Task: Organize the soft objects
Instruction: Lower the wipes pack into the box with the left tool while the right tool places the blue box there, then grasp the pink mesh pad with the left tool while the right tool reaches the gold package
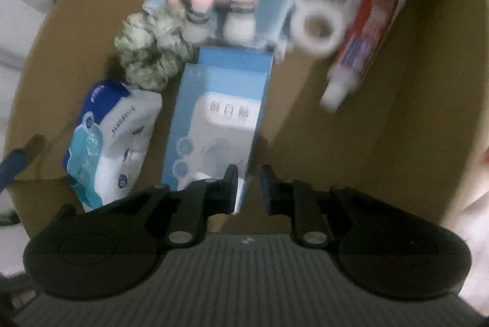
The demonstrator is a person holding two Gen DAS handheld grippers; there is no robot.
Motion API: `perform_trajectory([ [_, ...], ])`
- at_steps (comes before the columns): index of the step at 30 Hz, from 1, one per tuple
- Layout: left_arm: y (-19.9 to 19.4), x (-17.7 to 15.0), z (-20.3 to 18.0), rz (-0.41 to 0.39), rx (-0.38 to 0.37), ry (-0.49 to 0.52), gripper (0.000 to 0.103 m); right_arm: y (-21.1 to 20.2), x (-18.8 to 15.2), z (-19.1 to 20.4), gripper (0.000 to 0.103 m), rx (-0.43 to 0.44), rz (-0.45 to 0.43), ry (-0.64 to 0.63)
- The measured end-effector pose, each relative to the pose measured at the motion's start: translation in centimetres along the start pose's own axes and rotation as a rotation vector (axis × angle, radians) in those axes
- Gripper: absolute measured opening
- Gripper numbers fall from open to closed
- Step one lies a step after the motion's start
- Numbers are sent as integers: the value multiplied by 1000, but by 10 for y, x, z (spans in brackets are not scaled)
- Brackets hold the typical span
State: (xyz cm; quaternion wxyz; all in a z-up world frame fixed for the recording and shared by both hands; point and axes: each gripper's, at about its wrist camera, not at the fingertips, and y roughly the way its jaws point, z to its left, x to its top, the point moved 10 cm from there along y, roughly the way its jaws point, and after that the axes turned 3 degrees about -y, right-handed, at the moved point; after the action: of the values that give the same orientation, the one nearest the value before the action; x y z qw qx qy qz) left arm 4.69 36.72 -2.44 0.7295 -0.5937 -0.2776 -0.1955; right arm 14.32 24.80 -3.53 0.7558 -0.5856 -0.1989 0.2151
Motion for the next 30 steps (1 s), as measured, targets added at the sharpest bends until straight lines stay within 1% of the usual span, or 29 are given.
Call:
perform_trajectory([
  [3,0,-1,1,-2,-5,-1,68,-3,3,2,17,39,-2,34],
  [4,2,-2,2,2,-7,-6,68,-5,3,5,17,55,-3,27],
  [6,4,-3,4,7,-15,-20,68,-8,3,8,18,78,-14,50],
  [8,5,-5,5,10,-20,-34,68,-9,4,12,19,93,-25,30],
  [10,6,-7,6,16,-17,-43,68,-13,3,10,20,109,-23,40],
  [13,6,-9,6,27,-11,-54,68,3,5,7,20,129,-24,72],
  [16,1,-9,3,27,-7,-46,68,-15,5,4,25,115,-51,29],
  [17,-2,-7,2,20,-4,-42,68,-30,4,4,26,127,-66,9],
  [18,-5,-6,1,14,1,-40,68,-42,6,8,27,156,-82,-5],
  [19,-11,-4,-1,5,5,-37,68,-61,4,12,27,202,-102,-28],
  [21,-25,3,-8,-21,9,-24,68,-110,-5,12,29,282,-181,-82],
  [23,-40,11,-18,-46,-1,-5,68,-161,-18,1,32,300,-279,-159],
  [24,-49,16,-27,-62,-11,9,70,-185,-26,-8,38,287,-332,-201],
  [25,-57,21,-36,-78,-22,21,71,-216,-36,-25,41,251,-406,-249],
  [26,-64,26,-46,-93,-35,32,71,-239,-44,-41,48,211,-475,-279],
  [27,-72,33,-60,-111,-56,46,72,-261,-54,-60,53,164,-538,-305],
  [29,-82,46,-86,-137,-100,68,72,-298,-73,-103,54,80,-646,-321],
  [30,-86,55,-105,-149,-132,80,72,-313,-83,-129,54,41,-683,-311],
])
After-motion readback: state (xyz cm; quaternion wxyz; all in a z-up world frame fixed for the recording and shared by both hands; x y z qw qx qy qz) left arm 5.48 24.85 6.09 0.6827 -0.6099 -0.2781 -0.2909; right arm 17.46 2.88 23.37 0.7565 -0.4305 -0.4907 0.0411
